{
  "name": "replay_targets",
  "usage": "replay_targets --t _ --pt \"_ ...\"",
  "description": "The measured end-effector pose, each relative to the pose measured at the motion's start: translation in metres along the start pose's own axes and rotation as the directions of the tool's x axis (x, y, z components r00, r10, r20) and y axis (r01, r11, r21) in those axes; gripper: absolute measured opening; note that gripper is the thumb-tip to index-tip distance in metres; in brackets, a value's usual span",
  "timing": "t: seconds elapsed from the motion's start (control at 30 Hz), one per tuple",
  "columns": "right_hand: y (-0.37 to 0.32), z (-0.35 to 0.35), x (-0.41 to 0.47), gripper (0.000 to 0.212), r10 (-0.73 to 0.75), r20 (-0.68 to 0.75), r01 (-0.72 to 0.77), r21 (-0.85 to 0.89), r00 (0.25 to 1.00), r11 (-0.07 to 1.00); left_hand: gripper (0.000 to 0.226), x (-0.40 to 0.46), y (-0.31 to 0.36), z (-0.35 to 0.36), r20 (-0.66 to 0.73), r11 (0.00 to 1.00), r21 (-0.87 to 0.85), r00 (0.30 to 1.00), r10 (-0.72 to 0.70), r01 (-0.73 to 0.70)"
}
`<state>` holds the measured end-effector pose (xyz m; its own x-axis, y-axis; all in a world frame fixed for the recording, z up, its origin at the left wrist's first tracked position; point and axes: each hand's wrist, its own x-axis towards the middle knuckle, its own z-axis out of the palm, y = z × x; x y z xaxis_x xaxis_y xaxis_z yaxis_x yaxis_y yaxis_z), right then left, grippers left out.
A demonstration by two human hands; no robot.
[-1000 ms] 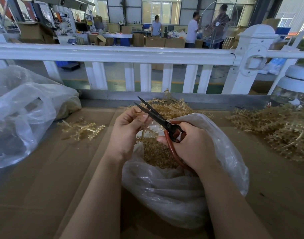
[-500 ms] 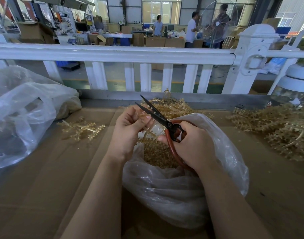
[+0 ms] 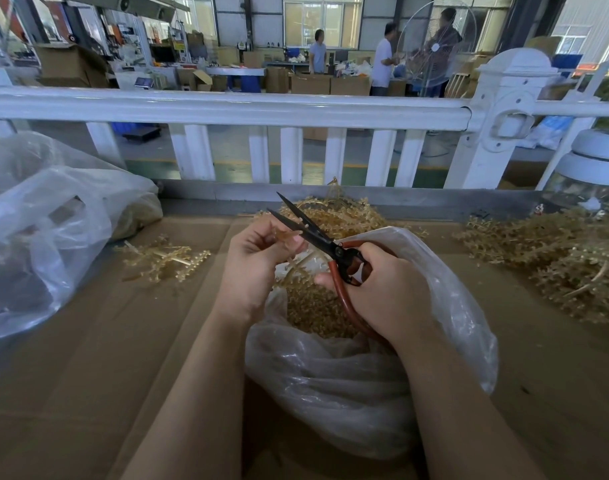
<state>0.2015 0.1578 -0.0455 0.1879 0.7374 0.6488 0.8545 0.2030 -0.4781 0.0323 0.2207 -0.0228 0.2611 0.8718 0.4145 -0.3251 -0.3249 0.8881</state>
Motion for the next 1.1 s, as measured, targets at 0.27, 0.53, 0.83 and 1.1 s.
replay_targets --t 0.27,0.53,0.83,1.1 --pt "-0.0015 -0.0012 0.0005 0.070 -0.006 0.005 0.006 -0.016 1.000 1.000 0.005 0.0003 -0.0003 -0.0025 0.013 1.000 -0.001 1.000 -0.026 0.026" --pt "0.0013 0.0013 0.0007 0.074 0.004 0.034 -0.004 0.000 0.999 1.000 0.010 0.0009 -0.0035 -0.0030 0.008 0.999 -0.025 0.999 -0.045 0.045" --pt "-0.0002 0.0006 0.0010 0.077 0.031 0.091 -0.030 -0.018 0.995 0.999 0.009 0.0000 0.0000 -0.0012 0.049 0.998 -0.011 0.997 -0.056 0.057" --pt "-0.0010 0.0008 0.0023 0.086 0.056 0.129 -0.057 0.005 0.990 0.998 0.013 -0.0006 0.0039 0.0014 0.060 0.995 0.011 0.993 -0.101 0.100"
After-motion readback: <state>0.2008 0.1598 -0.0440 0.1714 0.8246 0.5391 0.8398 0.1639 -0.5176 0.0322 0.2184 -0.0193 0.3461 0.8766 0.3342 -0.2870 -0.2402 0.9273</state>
